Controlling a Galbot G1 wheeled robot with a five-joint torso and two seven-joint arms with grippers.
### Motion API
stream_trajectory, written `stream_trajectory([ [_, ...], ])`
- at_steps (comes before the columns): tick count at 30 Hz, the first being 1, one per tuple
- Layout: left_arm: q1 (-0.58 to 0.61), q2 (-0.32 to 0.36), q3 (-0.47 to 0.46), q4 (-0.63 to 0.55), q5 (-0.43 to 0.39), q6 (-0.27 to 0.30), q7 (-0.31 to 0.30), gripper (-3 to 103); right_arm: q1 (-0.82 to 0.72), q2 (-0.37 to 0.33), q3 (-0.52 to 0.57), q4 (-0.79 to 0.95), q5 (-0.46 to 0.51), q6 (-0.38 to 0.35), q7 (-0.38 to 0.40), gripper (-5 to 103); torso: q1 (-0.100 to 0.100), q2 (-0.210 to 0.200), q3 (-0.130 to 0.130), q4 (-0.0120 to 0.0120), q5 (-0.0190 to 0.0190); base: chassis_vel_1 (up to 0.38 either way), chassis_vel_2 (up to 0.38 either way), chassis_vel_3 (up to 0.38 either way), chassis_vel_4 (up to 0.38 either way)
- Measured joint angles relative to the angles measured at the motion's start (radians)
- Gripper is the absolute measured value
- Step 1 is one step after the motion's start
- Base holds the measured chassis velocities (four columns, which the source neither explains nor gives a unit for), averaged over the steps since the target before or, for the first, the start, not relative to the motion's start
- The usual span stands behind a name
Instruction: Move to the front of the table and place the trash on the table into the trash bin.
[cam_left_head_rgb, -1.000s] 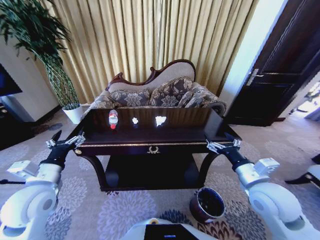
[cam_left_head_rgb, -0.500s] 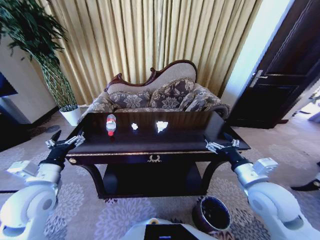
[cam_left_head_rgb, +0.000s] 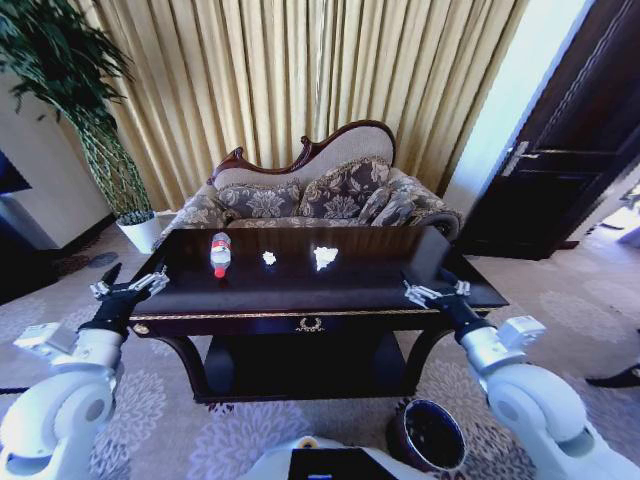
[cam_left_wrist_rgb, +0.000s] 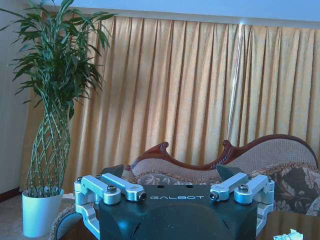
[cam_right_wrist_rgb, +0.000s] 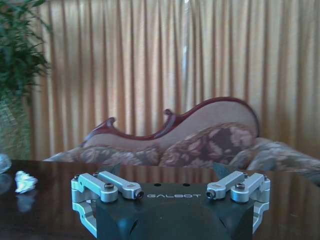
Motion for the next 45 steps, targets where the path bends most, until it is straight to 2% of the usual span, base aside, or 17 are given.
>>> stream_trajectory([
  [5, 0.017, -0.006, -0.009, -0.009, 0.004, -0.004, -0.004, 100, 0.149, -0.106, -0.09, -0.049, 0.129, -0.035, 0.06, 100, 0.0, 0.0, 0.0, 0.0004, 0.0, 0.0, 0.0, 0.0, 0.0],
  [7, 0.019, -0.008, -0.013, -0.009, 0.004, -0.005, -0.004, 100, 0.166, -0.121, -0.1, -0.054, 0.149, -0.041, 0.07, 100, 0.0, 0.0, 0.0, 0.0003, 0.0001, 0.0, 0.0, 0.0, 0.0],
  [10, 0.035, -0.017, -0.042, -0.014, 0.002, -0.008, -0.001, 100, 0.276, -0.219, -0.166, -0.094, 0.273, -0.094, 0.108, 100, 0.0, 0.0, 0.0, 0.0002, 0.0001, 0.0, 0.0, 0.0, 0.0],
  [11, 0.035, -0.017, -0.042, -0.014, 0.002, -0.008, -0.001, 100, 0.276, -0.219, -0.166, -0.094, 0.273, -0.094, 0.108, 100, 0.0, 0.0, 0.0, 0.0002, 0.0001, 0.0, 0.0, 0.0, 0.0],
  [12, 0.039, -0.02, -0.049, -0.014, 0.002, -0.009, 0.0, 100, 0.307, -0.25, -0.184, -0.111, 0.302, -0.106, 0.109, 100, 0.0, 0.0, 0.0, 0.0004, -0.0001, 0.0, 0.0, 0.0, 0.0],
  [17, 0.042, -0.028, -0.056, -0.015, 0.005, -0.01, 0.0, 100, 0.36, -0.319, -0.223, -0.167, 0.339, -0.121, 0.081, 100, 0.0, 0.0, 0.0, 0.0002, -0.0001, 0.0, 0.0, 0.0, 0.0],
  [19, 0.039, -0.039, -0.054, -0.01, 0.018, -0.011, -0.001, 100, 0.415, -0.394, -0.266, -0.224, 0.399, -0.136, 0.033, 100, 0.0, 0.0, 0.0, 0.0, 0.0, 0.0, 0.0, 0.0, 0.0],
  [22, 0.04, -0.044, -0.054, -0.009, 0.025, -0.011, -0.003, 100, 0.496, -0.42, -0.325, -0.261, 0.426, -0.136, 0.005, 100, 0.0, 0.0, 0.0, -0.0002, 0.0001, 0.0, 0.0, 0.0, 0.0],
  [26, 0.042, -0.046, -0.047, -0.008, 0.036, -0.011, -0.004, 100, 0.659, -0.425, -0.457, -0.317, 0.436, -0.135, -0.014, 100, 0.0, 0.0, 0.0, 0.0004, -0.0001, 0.0, 0.0, 0.0, 0.0],
  [27, 0.042, -0.046, -0.047, -0.008, 0.036, -0.011, -0.004, 100, 0.659, -0.425, -0.457, -0.317, 0.436, -0.135, -0.014, 100, 0.0, 0.0, 0.0, 0.0004, -0.0001, 0.0, 0.0, 0.0, 0.0],
  [30, 0.044, -0.047, -0.044, -0.007, 0.041, -0.012, -0.005, 100, 0.828, -0.384, -0.641, -0.379, 0.433, -0.135, -0.015, 100, 0.0, 0.0, 0.0, 0.0002, 0.0, 0.0, 0.0, 0.0, 0.0],
  [33, 0.045, -0.047, -0.044, -0.007, 0.042, -0.012, -0.005, 100, 0.868, -0.367, -0.688, -0.395, 0.429, -0.139, -0.015, 100, 0.0, 0.0, 0.0, 0.0001, 0.0, 0.0, 0.0, 0.0, 0.0],
  [36, 0.054, -0.047, -0.029, -0.008, 0.058, -0.02, -0.006, 100, 1.004, -0.308, -0.829, -0.456, 0.391, -0.151, -0.013, 100, 0.0, 0.0, 0.0, 0.0002, -0.0001, 0.0, 0.0, 0.0, 0.0],
  [45, 0.054, -0.044, -0.007, -0.018, 0.07, -0.03, -0.009, 100, 1.139, -0.244, -0.952, -0.552, 0.382, -0.171, -0.005, 100, 0.0, 0.0, 0.0, 0.0, -0.0001, 0.0, 0.0, 0.0, 0.0],
])
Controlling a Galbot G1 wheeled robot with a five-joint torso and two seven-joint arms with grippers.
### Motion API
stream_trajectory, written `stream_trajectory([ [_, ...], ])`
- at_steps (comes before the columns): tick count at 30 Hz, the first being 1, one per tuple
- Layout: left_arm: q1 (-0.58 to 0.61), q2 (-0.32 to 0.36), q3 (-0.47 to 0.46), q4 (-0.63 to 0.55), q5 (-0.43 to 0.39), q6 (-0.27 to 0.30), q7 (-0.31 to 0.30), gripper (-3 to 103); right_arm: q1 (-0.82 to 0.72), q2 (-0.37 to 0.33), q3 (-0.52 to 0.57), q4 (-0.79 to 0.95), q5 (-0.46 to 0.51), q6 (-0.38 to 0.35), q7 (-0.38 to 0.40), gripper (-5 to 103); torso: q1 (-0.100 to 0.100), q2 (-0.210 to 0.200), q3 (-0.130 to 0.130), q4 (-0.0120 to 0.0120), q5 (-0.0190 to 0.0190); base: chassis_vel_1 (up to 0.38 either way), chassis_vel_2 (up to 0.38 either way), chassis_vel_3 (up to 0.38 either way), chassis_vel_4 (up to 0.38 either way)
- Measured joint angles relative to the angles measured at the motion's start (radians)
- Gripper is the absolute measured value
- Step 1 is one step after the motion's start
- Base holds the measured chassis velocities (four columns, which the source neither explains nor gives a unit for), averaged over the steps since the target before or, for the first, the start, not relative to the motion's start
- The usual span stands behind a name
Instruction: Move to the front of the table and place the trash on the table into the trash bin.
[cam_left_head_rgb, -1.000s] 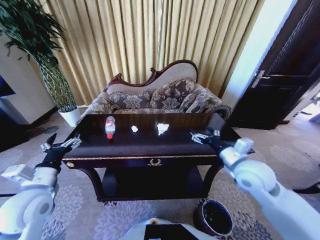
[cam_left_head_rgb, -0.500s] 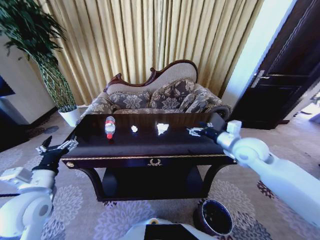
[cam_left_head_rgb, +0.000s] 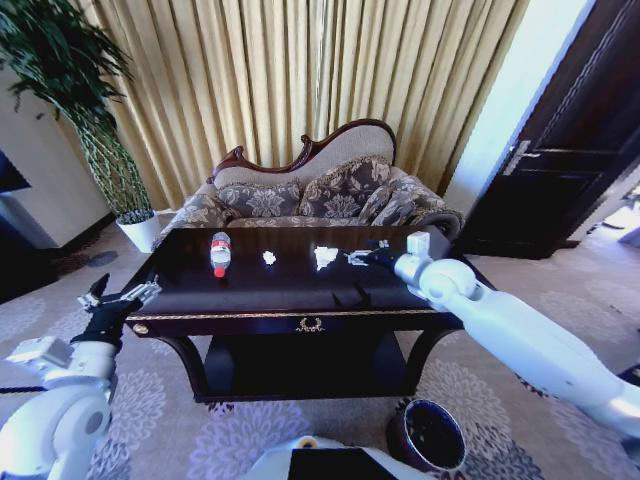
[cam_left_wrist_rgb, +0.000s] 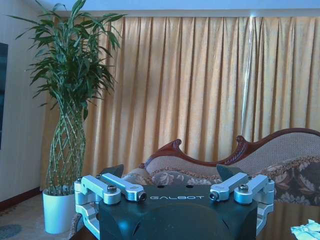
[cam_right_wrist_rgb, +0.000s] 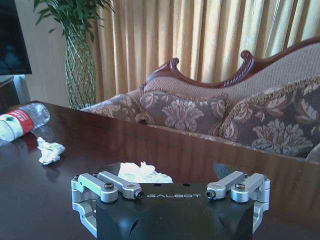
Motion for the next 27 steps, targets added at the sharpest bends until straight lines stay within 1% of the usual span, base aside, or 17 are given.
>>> stream_trajectory([
  [4, -0.004, 0.001, 0.011, 0.002, 0.001, 0.0, -0.011, 100, 0.052, 0.038, -0.066, -0.055, 0.002, -0.003, 0.008, 100, 0.0, 0.0, 0.0, 0.0001, 0.0, 0.0, 0.0, 0.0, 0.0],
  [6, -0.004, 0.001, 0.014, 0.003, 0.002, 0.0, -0.013, 100, 0.061, 0.045, -0.079, -0.062, 0.002, -0.005, 0.008, 100, 0.0, 0.0, 0.0, 0.0002, 0.0, 0.0, 0.0, 0.0, 0.0],
  [10, -0.003, 0.007, 0.029, 0.004, 0.01, 0.001, -0.017, 100, 0.112, 0.082, -0.163, -0.105, 0.004, -0.013, 0.011, 100, 0.0, 0.0, 0.0, 0.0002, -0.0001, 0.0, 0.0, 0.0, 0.0],
  [11, -0.003, 0.007, 0.029, 0.004, 0.01, 0.001, -0.017, 100, 0.112, 0.082, -0.163, -0.105, 0.004, -0.013, 0.011, 100, 0.0, 0.0, 0.0, 0.0002, -0.0001, 0.0, 0.0, 0.0, 0.0],
  [14, -0.004, 0.011, 0.03, 0.004, 0.01, 0.001, -0.021, 100, 0.135, 0.11, -0.201, -0.129, 0.015, -0.015, 0.025, 100, 0.0, 0.0, 0.0, 0.0001, 0.0, 0.0, 0.0, 0.0, 0.0],
  [20, -0.003, 0.008, 0.028, 0.0, 0.011, 0.002, -0.022, 100, 0.157, 0.143, -0.229, -0.158, 0.038, -0.017, 0.038, 100, 0.0, 0.0, 0.0, 0.0002, -0.0002, 0.0, 0.0, 0.0, 0.0],
  [27, -0.001, 0.006, 0.019, 0.0, 0.014, 0.0, -0.022, 100, 0.159, 0.154, -0.237, -0.169, 0.037, -0.019, 0.038, 100, 0.0, 0.0, 0.0, 0.0, 0.0, 0.0, 0.0, 0.0, 0.0],
])
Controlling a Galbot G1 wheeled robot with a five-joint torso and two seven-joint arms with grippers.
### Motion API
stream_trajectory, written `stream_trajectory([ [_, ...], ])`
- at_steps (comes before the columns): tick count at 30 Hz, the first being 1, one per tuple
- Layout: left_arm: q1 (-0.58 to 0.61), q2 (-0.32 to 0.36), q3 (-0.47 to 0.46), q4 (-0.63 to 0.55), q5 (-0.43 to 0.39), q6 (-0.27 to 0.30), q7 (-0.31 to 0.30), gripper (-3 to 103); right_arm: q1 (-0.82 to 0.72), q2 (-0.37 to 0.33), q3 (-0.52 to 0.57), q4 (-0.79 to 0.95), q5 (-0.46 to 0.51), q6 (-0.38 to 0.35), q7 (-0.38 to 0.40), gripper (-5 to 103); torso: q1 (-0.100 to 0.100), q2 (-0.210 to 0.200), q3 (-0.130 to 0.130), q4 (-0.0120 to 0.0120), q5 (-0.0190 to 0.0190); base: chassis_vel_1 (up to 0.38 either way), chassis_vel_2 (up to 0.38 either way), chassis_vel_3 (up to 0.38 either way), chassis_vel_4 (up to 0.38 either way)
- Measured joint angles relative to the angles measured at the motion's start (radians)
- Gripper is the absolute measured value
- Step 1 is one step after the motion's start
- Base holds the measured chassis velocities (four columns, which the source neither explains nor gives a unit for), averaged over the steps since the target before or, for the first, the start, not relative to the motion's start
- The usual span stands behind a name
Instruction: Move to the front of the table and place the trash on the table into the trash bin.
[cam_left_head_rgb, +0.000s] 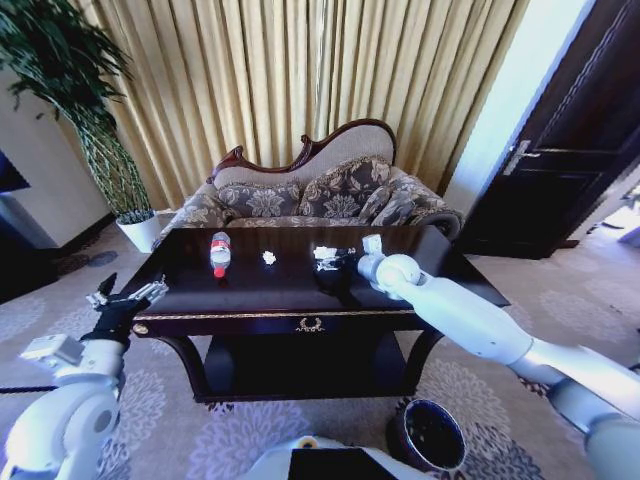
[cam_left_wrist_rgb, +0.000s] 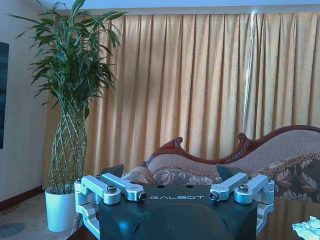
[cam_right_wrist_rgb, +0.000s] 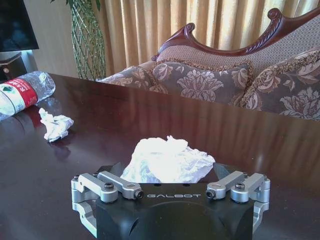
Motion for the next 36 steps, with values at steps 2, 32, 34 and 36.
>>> stream_trajectory([
  [2, 0.002, -0.002, -0.007, -0.001, 0.0, -0.001, 0.0, 100, -0.002, 0.004, -0.004, -0.003, -0.006, 0.0, 0.0, 98, 0.0, 0.0, 0.0, 0.0001, 0.0, 0.0, 0.0, 0.0, 0.0],
  [32, -0.002, -0.002, -0.028, 0.009, -0.002, -0.019, 0.006, 100, -0.039, -0.036, 0.041, 0.023, -0.01, 0.01, 0.001, 1, 0.0, 0.0, 0.0, 0.0001, 0.0001, 0.0, 0.0, 0.0, 0.0],
  [34, -0.002, -0.002, -0.029, 0.011, -0.002, -0.019, 0.006, 100, -0.044, -0.036, 0.044, 0.023, -0.01, 0.01, 0.001, 0, 0.0, 0.0, 0.0, 0.0001, 0.0001, 0.0, 0.0, 0.0, 0.0],
  [36, -0.002, -0.002, -0.029, 0.013, -0.002, -0.019, 0.006, 100, -0.049, -0.035, 0.047, 0.023, -0.01, 0.011, 0.001, 0, 0.0, 0.0, 0.0, 0.0001, 0.0001, 0.0, 0.0, 0.0, 0.0],
])
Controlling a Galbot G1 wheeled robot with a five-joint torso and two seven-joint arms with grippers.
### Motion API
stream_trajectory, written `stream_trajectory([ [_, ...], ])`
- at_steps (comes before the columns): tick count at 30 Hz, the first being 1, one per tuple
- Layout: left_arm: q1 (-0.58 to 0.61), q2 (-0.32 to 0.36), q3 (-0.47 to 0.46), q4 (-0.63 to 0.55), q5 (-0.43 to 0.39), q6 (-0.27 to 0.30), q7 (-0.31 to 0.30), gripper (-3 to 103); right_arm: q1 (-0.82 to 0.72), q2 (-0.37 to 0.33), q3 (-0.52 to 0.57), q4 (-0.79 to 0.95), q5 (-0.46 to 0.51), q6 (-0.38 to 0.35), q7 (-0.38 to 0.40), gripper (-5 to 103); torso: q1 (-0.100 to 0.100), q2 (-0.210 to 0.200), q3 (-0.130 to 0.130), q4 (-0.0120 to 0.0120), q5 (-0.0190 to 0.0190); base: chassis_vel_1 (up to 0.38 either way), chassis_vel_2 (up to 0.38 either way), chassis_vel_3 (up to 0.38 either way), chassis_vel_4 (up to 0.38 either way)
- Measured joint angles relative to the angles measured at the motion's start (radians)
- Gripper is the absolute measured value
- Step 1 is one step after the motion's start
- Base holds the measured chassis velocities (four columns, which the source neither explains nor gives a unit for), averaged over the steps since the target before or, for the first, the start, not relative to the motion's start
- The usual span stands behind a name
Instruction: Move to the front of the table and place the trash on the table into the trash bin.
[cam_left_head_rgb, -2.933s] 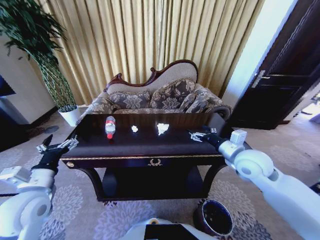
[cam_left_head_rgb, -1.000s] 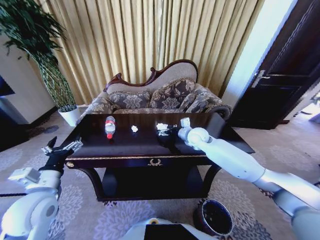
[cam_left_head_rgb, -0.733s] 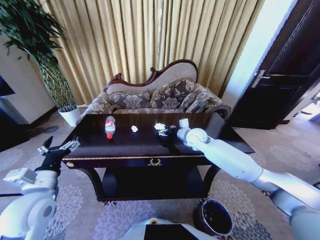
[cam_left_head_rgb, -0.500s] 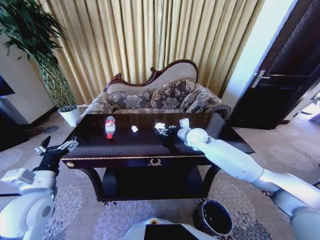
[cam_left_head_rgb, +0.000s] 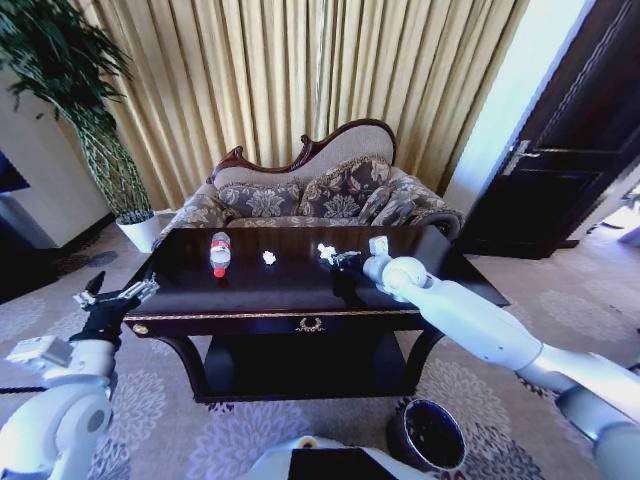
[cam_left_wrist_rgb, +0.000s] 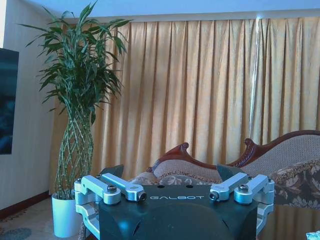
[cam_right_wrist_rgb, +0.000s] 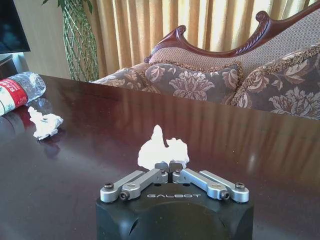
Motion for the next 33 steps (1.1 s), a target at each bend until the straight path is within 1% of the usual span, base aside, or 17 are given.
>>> stream_trajectory([
  [11, -0.008, 0.0, -0.002, 0.008, -0.001, -0.001, 0.0, 100, 0.007, 0.002, -0.003, -0.001, 0.001, 0.001, -0.013, 0, 0.0, 0.0, 0.0, 0.0001, 0.0, 0.0, 0.0, 0.0, 0.0],
  [13, -0.009, 0.0, -0.002, 0.009, -0.002, -0.001, 0.0, 100, 0.007, 0.003, -0.003, 0.0, 0.001, 0.012, -0.014, 0, 0.0, 0.0, 0.0, 0.0, 0.0, 0.0, 0.0, 0.0, 0.0],
  [16, -0.012, -0.001, 0.0, 0.013, -0.004, -0.002, -0.001, 100, -0.019, -0.002, 0.023, 0.011, -0.017, 0.078, -0.024, 0, 0.0, 0.0, 0.0, 0.0003, 0.0, 0.0, 0.0, 0.0, 0.0],
  [17, -0.012, -0.001, 0.0, 0.013, -0.004, -0.002, -0.001, 100, -0.019, -0.002, 0.023, 0.011, -0.017, 0.078, -0.024, 0, 0.0, 0.0, 0.0, 0.0003, 0.0, 0.0, 0.0, 0.0, 0.0],
  [19, -0.015, 0.0, 0.004, 0.021, -0.006, -0.01, -0.001, 100, -0.071, -0.019, 0.092, 0.042, -0.036, 0.111, -0.014, 0, 0.0, 0.0, 0.0, 0.0001, 0.0, 0.0, 0.0, 0.0, 0.0],
  [21, -0.021, 0.0, 0.007, 0.026, -0.006, -0.015, -0.002, 100, -0.14, -0.036, 0.181, 0.074, -0.077, 0.123, -0.009, 0, 0.0, 0.0, 0.0, 0.0001, -0.0001, 0.0, 0.0, 0.0, 0.0],
  [22, -0.021, 0.0, 0.007, 0.026, -0.006, -0.015, -0.002, 100, -0.14, -0.036, 0.181, 0.074, -0.077, 0.123, -0.009, 0, 0.0, 0.0, 0.0, 0.0001, -0.0001, 0.0, 0.0, 0.0, 0.0],
  [23, -0.025, 0.001, 0.009, 0.028, -0.006, -0.016, -0.002, 100, -0.194, -0.046, 0.245, 0.096, -0.105, 0.128, -0.009, 0, 0.0, 0.0, 0.0, 0.0, 0.0, 0.0, 0.0, 0.0, 0.0],
  [24, -0.025, 0.001, 0.009, 0.028, -0.006, -0.016, -0.002, 100, -0.194, -0.046, 0.245, 0.096, -0.105, 0.128, -0.009, 0, 0.0, 0.0, 0.0, 0.0, 0.0, 0.0, 0.0, 0.0, 0.0],
  [26, -0.033, 0.001, 0.014, 0.035, -0.006, -0.018, 0.0, 100, -0.347, -0.076, 0.376, 0.156, -0.157, 0.133, -0.008, 0, 0.0, 0.0, 0.0, -0.0002, 0.0007, 0.0, 0.0, 0.0, 0.0],
  [27, -0.033, 0.001, 0.014, 0.035, -0.006, -0.018, 0.0, 100, -0.347, -0.076, 0.376, 0.156, -0.157, 0.133, -0.008, 0, 0.0, 0.0, 0.0, -0.0002, 0.0007, 0.0, 0.0, 0.0, 0.0],
  [29, -0.039, 0.004, 0.019, 0.042, -0.007, -0.019, 0.002, 100, -0.451, -0.111, 0.465, 0.196, -0.217, 0.151, -0.003, 0, 0.0, 0.0, 0.0, -0.0003, 0.0, 0.0, 0.0, 0.0, 0.0],
  [30, -0.039, 0.004, 0.019, 0.042, -0.007, -0.019, 0.002, 100, -0.451, -0.111, 0.465, 0.196, -0.217, 0.151, -0.003, 0, 0.0, 0.0, 0.0, -0.0003, 0.0, 0.0, 0.0, 0.0, 0.0],
  [32, -0.052, 0.012, 0.028, 0.056, -0.009, -0.019, 0.008, 100, -0.547, -0.127, 0.577, 0.238, -0.257, 0.177, 0.012, 0, 0.0, 0.0, 0.0, -0.0003, 0.0001, 0.0, 0.0, 0.0, 0.0],
  [33, -0.058, 0.015, 0.034, 0.062, -0.01, -0.02, 0.009, 100, -0.576, -0.127, 0.611, 0.251, -0.263, 0.186, 0.023, 0, 0.0, 0.0, 0.0, -0.0001, -0.0001, 0.0, 0.0, 0.0, 0.0],
])
